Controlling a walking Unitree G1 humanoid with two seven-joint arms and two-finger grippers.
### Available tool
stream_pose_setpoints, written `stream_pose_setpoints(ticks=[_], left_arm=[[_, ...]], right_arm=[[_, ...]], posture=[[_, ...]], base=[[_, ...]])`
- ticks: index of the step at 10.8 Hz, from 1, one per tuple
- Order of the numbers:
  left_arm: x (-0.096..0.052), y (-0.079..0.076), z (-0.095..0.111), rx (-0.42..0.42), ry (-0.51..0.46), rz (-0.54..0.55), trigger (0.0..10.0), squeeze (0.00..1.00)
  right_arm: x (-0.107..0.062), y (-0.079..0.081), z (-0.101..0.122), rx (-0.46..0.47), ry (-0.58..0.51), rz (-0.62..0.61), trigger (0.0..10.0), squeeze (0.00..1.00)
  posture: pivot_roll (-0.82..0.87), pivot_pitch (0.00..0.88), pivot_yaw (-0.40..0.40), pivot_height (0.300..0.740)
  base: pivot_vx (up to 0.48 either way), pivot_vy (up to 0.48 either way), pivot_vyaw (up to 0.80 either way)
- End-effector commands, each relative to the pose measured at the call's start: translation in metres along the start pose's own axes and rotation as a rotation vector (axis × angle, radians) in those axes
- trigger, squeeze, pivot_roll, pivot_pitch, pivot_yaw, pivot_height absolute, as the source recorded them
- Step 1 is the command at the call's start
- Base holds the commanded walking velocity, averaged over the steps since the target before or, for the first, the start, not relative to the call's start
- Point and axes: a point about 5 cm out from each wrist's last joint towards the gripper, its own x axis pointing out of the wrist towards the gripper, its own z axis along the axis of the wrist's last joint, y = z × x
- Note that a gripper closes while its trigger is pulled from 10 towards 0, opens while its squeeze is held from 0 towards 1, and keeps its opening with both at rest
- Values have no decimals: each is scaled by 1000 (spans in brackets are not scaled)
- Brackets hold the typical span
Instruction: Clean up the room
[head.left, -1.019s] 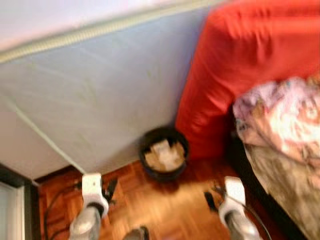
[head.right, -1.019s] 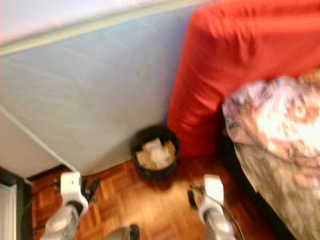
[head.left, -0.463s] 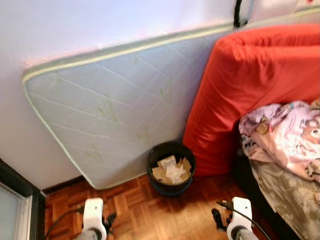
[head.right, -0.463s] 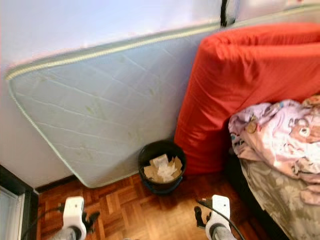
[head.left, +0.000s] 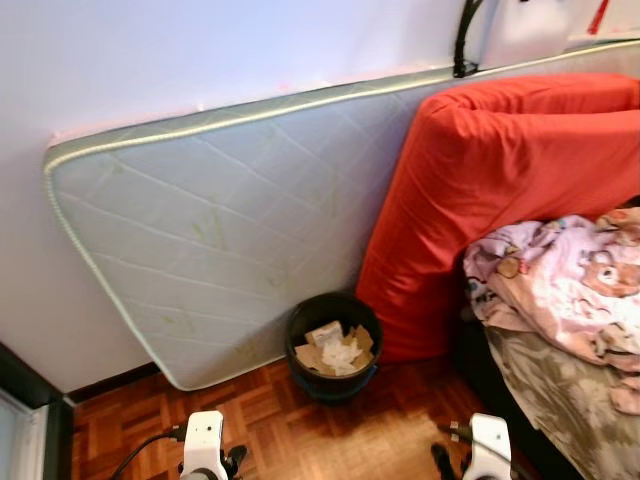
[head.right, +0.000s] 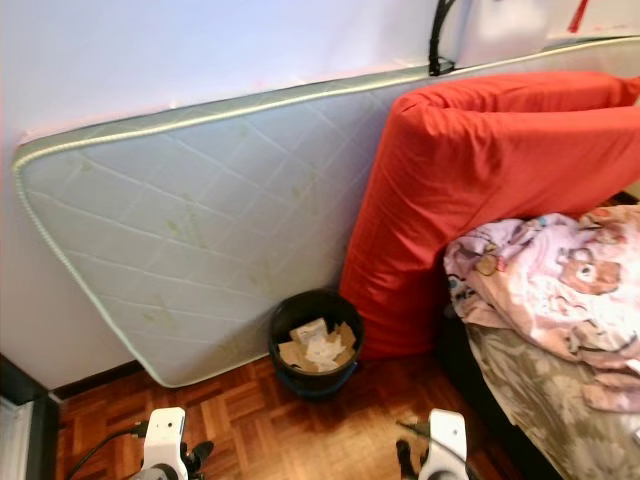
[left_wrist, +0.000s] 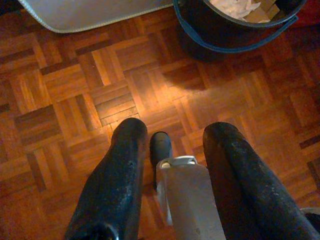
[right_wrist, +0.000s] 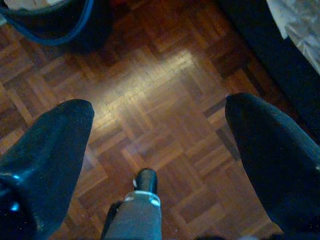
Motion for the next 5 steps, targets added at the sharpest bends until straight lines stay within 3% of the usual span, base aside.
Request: stream_pose_setpoints(ticks=[1,5], left_arm=[[-1,4,-3,3,16,14,10000,0],[-3,7,-10,4,38,28,10000,0]], right_arm=[[1,4,0,-11,11,12,10000,0],[-1,-1,-9,-35,56,9,10000,0]], posture=[[41,0,-1,740],[47,0,-8,740]], base=[[0,0,0],[0,0,-681]])
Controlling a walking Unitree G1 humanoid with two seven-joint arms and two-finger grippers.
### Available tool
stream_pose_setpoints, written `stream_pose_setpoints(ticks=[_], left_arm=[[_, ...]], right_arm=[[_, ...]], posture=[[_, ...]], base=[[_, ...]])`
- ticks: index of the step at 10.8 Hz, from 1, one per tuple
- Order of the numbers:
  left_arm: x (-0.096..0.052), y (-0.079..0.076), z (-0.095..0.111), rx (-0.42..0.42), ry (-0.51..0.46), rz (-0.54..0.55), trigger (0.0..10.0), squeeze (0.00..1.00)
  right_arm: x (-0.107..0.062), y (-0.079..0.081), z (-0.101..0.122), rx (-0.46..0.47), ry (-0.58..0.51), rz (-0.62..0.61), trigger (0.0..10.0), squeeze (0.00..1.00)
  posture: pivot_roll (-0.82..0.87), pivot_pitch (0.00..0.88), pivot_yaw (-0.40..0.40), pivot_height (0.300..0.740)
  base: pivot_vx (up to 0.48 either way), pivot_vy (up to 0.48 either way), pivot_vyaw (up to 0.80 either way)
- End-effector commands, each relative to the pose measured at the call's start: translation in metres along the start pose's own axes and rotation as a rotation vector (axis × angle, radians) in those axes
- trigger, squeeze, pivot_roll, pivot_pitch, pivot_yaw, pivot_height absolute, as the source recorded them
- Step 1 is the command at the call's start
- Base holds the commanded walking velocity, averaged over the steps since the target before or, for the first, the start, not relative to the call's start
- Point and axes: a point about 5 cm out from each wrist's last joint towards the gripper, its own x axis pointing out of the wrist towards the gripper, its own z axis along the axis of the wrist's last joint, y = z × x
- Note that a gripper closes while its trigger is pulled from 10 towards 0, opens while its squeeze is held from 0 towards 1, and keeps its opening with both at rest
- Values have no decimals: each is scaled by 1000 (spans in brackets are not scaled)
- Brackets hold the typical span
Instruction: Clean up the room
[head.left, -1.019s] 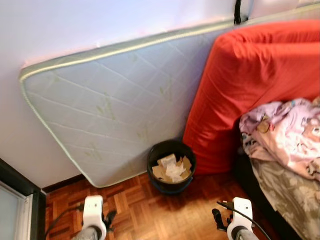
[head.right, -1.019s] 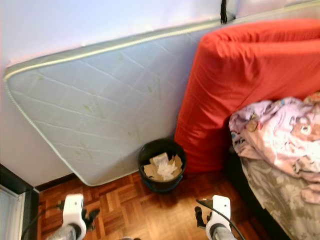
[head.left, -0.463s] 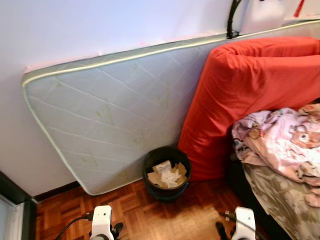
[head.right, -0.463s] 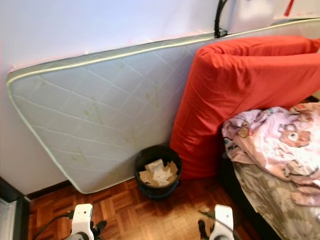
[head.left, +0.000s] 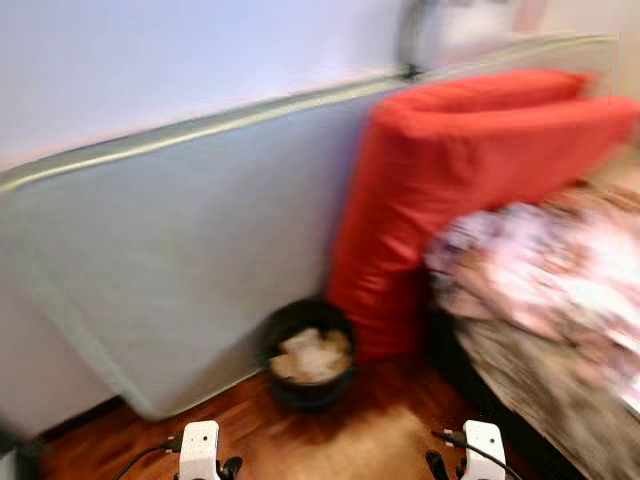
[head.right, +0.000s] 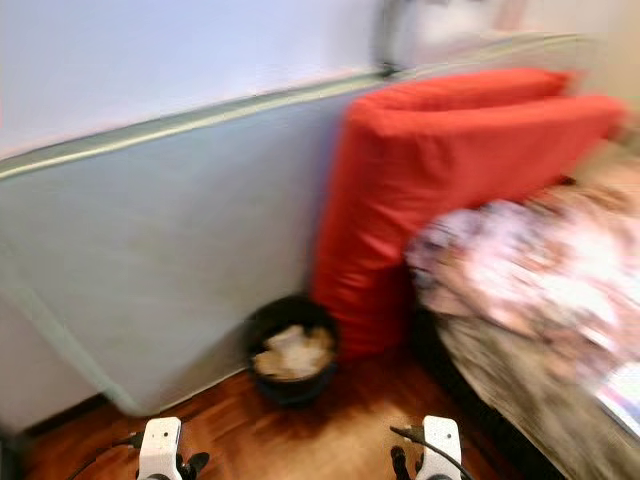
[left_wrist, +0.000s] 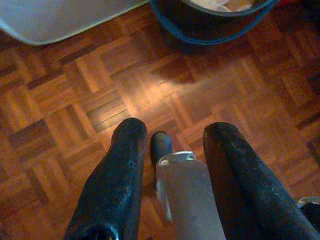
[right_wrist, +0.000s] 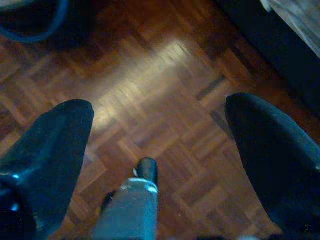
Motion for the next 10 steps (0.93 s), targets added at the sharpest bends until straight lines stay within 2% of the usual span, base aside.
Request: stream_pose_setpoints(ticks=[1,3,7,10], left_arm=[[-1,4,-1,7,2,15,10000,0],[-2,8,-4,-2,8,37,10000,0],[-3,11,-6,11,16,41,10000,0],[-2,10,-1,20,1,32,10000,0]], right_arm=[[-1,-1,-5,-7,24,-3,10000,0],[-2,0,-12,-19,43,6,10000,0],[-2,1,-10,-33,42,16,10000,0],[-1,3,-8,-63,36,34,10000,0]], posture=[[51,17,-10,740],[55,31,-11,740],[63,52,-13,740],[64,68,-16,740]], base=[[0,0,-750],[0,0,-750],[0,0,-750],[0,-166,0]])
